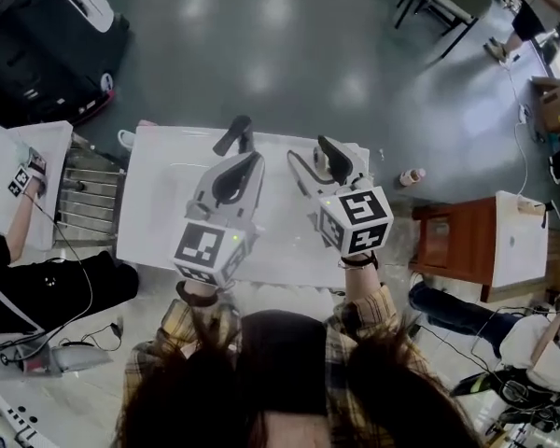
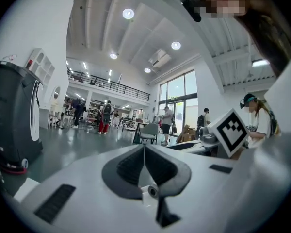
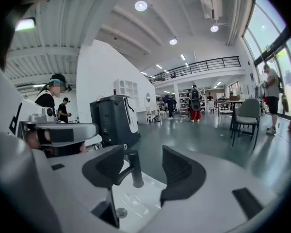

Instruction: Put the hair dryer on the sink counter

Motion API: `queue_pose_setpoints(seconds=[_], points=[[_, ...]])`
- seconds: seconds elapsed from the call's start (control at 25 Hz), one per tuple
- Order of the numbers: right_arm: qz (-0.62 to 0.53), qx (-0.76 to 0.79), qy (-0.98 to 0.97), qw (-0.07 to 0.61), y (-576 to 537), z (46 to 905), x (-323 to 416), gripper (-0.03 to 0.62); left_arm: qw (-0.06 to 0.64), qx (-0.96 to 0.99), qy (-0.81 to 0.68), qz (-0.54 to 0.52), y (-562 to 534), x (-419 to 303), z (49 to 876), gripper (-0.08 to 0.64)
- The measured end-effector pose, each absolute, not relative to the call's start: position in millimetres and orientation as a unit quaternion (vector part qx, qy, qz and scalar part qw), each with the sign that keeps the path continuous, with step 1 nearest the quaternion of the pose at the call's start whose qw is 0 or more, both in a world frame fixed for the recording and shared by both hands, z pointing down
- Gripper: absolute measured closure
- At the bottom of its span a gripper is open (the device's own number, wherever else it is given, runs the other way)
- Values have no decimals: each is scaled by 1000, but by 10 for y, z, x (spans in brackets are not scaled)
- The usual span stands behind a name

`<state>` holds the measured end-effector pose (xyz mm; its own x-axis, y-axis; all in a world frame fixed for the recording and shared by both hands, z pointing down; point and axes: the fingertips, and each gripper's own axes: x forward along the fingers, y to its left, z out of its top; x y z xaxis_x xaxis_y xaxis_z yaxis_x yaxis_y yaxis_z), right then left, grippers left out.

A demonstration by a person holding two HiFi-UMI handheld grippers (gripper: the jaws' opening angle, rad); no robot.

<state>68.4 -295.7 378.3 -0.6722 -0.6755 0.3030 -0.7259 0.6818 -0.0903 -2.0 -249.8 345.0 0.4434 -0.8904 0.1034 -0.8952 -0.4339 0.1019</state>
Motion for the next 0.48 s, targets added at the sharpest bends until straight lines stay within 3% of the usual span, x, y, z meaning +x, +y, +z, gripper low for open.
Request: queue_pose_setpoints(seconds=[0.48], points=[[30, 320, -944, 73, -2670, 3026, 192, 460, 16, 841, -541, -7, -2453, -209, 2977, 541]])
